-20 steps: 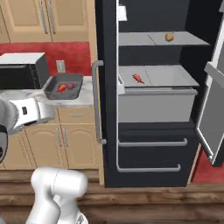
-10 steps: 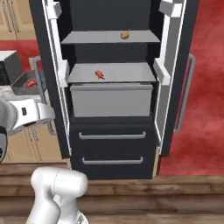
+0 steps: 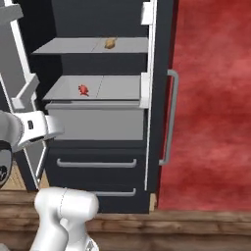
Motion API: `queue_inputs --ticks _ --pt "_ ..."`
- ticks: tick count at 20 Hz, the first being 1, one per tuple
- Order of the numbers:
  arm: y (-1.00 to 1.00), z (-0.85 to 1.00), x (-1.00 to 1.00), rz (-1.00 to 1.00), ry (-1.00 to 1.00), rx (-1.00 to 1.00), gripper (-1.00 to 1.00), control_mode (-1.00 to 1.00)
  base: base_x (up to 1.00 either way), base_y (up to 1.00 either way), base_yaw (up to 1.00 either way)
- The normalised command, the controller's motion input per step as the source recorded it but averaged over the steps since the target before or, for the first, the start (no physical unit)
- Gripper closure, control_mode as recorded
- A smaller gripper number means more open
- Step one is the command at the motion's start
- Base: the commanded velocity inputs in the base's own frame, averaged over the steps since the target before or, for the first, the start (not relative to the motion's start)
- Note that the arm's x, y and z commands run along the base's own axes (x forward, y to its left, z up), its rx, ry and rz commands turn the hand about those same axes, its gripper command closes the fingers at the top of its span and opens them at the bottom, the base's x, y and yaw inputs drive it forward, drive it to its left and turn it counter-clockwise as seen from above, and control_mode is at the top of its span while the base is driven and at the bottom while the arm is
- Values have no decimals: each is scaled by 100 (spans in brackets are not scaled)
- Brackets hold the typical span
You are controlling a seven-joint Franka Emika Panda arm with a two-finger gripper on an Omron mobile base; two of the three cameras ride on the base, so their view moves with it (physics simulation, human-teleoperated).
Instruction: Place one onion and one fish in each tupperware on the nearby counter, to pack two identical lunches.
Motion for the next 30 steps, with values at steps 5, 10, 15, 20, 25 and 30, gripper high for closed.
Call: queue_inputs --ticks 5,10,15,20,25,30 --pt "0 0 0 0 0 0 -100 100 86 9 22" --pt "0 0 0 0 0 0 -100 100 52 -22 19" --pt "0 0 0 0 0 0 -100 100 45 -15 17" --pt "0 0 0 0 0 0 -100 100 64 0 19" --pt "0 0 0 0 0 0 -100 100 54 -22 22" --pt "0 -12 2 2 0 0 -100 -100 17 -11 16"
